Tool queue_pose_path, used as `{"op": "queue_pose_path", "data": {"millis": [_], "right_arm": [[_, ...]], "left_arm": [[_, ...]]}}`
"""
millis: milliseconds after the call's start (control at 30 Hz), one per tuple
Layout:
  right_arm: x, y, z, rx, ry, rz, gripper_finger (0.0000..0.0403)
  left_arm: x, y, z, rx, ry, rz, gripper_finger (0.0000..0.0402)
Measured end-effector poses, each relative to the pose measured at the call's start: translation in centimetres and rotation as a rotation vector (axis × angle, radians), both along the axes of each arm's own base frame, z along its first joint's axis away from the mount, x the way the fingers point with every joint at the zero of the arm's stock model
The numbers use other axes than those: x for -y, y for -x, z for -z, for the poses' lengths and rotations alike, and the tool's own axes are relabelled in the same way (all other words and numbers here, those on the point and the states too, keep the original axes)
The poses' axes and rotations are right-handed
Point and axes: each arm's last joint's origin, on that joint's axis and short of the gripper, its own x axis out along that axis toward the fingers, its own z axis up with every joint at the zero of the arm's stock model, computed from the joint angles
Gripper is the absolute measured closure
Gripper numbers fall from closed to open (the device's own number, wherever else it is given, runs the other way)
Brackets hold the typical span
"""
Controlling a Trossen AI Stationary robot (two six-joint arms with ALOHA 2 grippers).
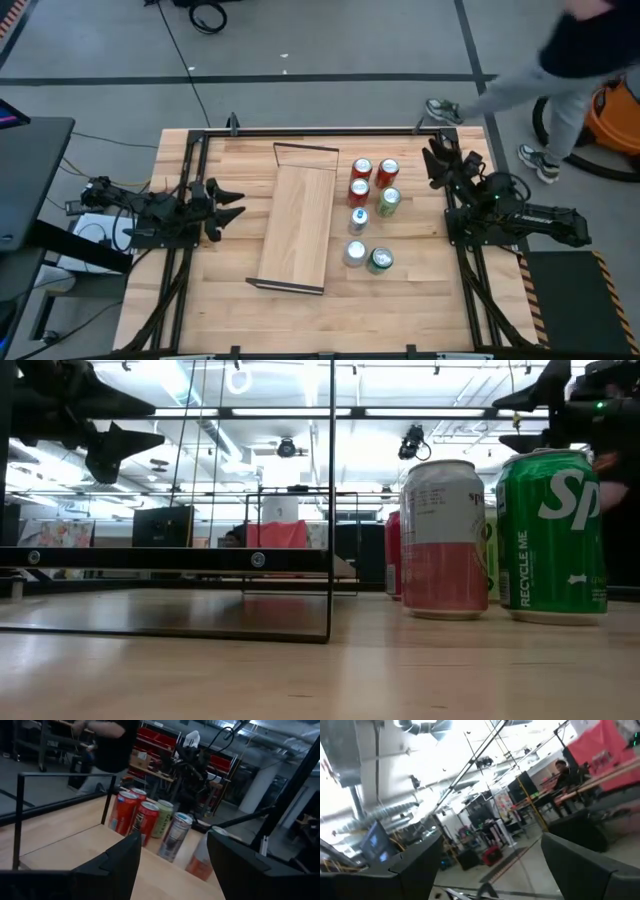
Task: Place canned beverage on shelf
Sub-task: Put the right orange soda can on the shelf
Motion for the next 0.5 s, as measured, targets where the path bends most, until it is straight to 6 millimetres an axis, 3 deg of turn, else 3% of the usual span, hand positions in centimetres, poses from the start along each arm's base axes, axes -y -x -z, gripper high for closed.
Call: {"op": "queue_pose_path", "data": {"millis": [167, 300, 500], "right_arm": [[0.0, 0.0, 0.0, 0.026, -0.027, -0.010, 0.0054], [0.0, -0.2, 0.2, 0.003, -0.030, -0.037, 0.0054], [-0.6, -0.4, -0.1, -0.012, 0.077, -0.249, 0.0054]], "left_arm": [[0.0, 0.1, -1.0, 0.091, -0.016, -0.001, 0.0163], [0.1, 0.4, -2.4, 0.200, -0.167, 0.040, 0.0163], [0.0, 0.8, -3.3, 0.260, -0.362, 0.007, 0.0163]]}}
